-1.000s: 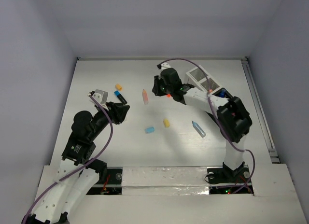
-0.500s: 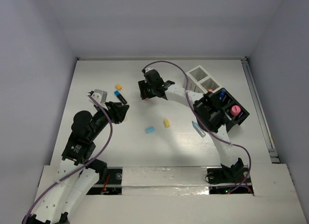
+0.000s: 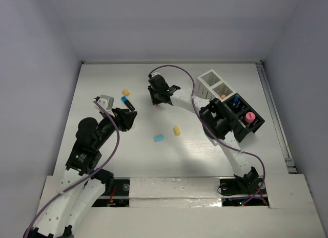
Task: Sort the stationery into containers
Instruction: Pick up the pen from the center of the board.
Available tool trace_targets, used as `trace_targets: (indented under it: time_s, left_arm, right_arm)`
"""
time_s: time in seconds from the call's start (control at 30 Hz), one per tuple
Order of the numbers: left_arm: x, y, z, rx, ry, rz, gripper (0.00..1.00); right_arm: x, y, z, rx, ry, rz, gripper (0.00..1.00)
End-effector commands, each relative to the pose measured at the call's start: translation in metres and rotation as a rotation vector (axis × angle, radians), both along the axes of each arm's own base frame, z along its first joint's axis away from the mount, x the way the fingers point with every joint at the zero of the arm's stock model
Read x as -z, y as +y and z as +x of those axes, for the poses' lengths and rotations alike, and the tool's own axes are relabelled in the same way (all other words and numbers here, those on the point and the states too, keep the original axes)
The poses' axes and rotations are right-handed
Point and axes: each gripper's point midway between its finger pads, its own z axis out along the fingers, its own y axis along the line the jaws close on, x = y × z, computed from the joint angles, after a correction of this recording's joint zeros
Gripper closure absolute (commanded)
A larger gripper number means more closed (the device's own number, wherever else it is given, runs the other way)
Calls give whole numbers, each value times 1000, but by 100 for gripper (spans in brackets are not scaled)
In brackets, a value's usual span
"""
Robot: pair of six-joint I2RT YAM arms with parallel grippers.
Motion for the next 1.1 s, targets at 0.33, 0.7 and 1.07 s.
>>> trace_targets:
  time_s: [0.33,0.7,1.07]
  left_arm:
    - [-8,-5,10,12,2,-8,56]
    - [5,-8,17,12,63,0,38]
    - [7,-5,20,-5,70,2,42]
  right_arm:
    - [-136,12,-32,8,-189,451,98]
    - [-237,41,-114,-188,-144,872,100]
    - [-257,75,-167,-325,-87,984,100]
